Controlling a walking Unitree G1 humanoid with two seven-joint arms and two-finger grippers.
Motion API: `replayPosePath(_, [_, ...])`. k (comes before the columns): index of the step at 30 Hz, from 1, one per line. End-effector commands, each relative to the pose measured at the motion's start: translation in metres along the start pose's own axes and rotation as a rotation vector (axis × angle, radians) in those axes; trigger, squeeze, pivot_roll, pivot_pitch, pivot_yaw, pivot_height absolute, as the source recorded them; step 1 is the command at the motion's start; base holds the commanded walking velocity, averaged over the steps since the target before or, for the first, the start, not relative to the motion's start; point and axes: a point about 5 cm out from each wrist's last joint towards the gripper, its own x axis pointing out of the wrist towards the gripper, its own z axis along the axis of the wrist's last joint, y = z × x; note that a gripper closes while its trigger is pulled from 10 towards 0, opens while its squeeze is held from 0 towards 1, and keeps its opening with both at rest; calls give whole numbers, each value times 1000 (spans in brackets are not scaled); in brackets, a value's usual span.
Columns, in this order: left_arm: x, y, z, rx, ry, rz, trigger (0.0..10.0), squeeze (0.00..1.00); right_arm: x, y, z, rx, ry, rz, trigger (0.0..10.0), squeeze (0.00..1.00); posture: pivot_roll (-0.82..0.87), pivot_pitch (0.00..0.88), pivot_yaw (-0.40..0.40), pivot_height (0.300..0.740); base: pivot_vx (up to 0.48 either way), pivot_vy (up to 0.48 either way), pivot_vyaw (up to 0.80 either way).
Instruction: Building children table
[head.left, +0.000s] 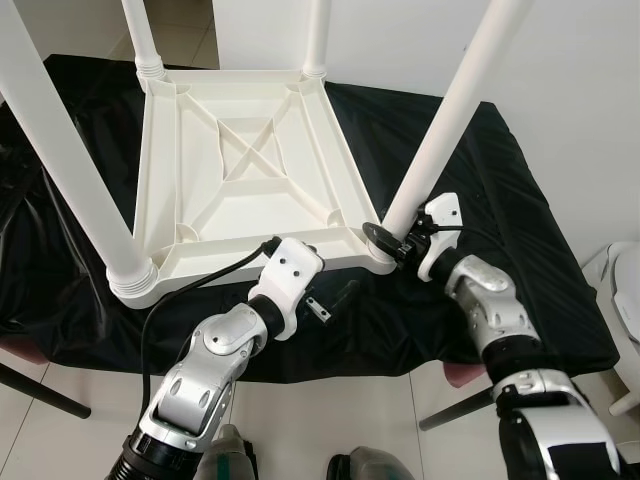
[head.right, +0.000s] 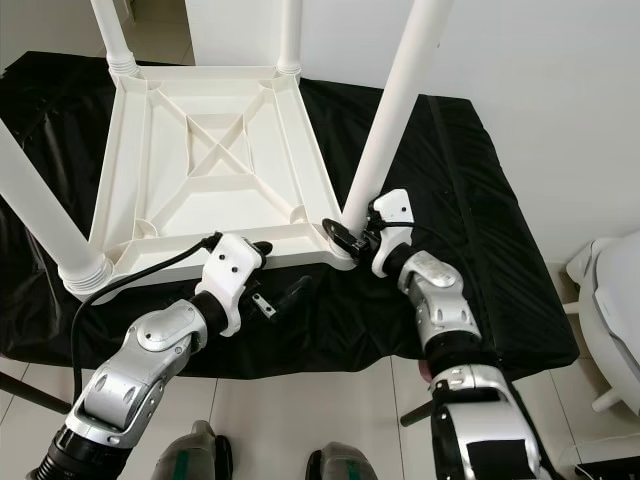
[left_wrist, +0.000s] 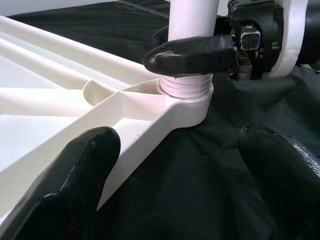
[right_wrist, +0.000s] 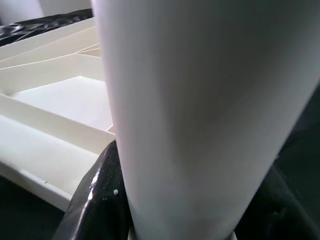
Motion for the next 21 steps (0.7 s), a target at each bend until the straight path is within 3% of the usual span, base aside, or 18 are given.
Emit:
replayPosePath(1, [-1,-4,0,-6,4,-43,10000,0,0,6,-3,42,3,-73,10000,0,-18,15,-65,740,0,0,0])
replayPosePath(6, [0,-4,0,-11,5,-43,10000,0,1,13,-2,49,-10,-121,10000,0,-26,19,-62,740,0,0,0])
replayPosePath(7, [0,-5,0,-16,2,-48,10000,0,1,17,-1,49,-11,-217,10000,0,-30,18,-61,740,0,0,0])
replayPosePath(8, [0,-5,0,-16,2,-48,10000,0,1,17,-1,49,-11,-217,10000,0,-30,18,-61,740,0,0,0])
replayPosePath(9, [2,-6,0,-21,-1,-53,10000,0,-1,22,-1,59,-12,-336,10000,0,-44,21,-65,740,0,0,0])
replayPosePath(10, [2,-6,0,-21,-1,-53,10000,0,-1,22,-1,59,-12,-336,10000,0,-44,21,-65,740,0,0,0])
replayPosePath(11, [3,-6,1,-26,-3,-56,10000,0,-4,25,0,63,-11,-455,10000,0,-45,21,-65,740,0,0,0])
replayPosePath(14, [4,-6,1,-32,-6,-59,10000,0,-9,31,1,65,-1,-563,10000,0,-52,19,-64,740,0,0,0])
replayPosePath(21, [5,-6,1,-37,-9,-66,10000,0,-15,30,3,62,12,-588,10000,0,-56,7,-63,740,0,0,0])
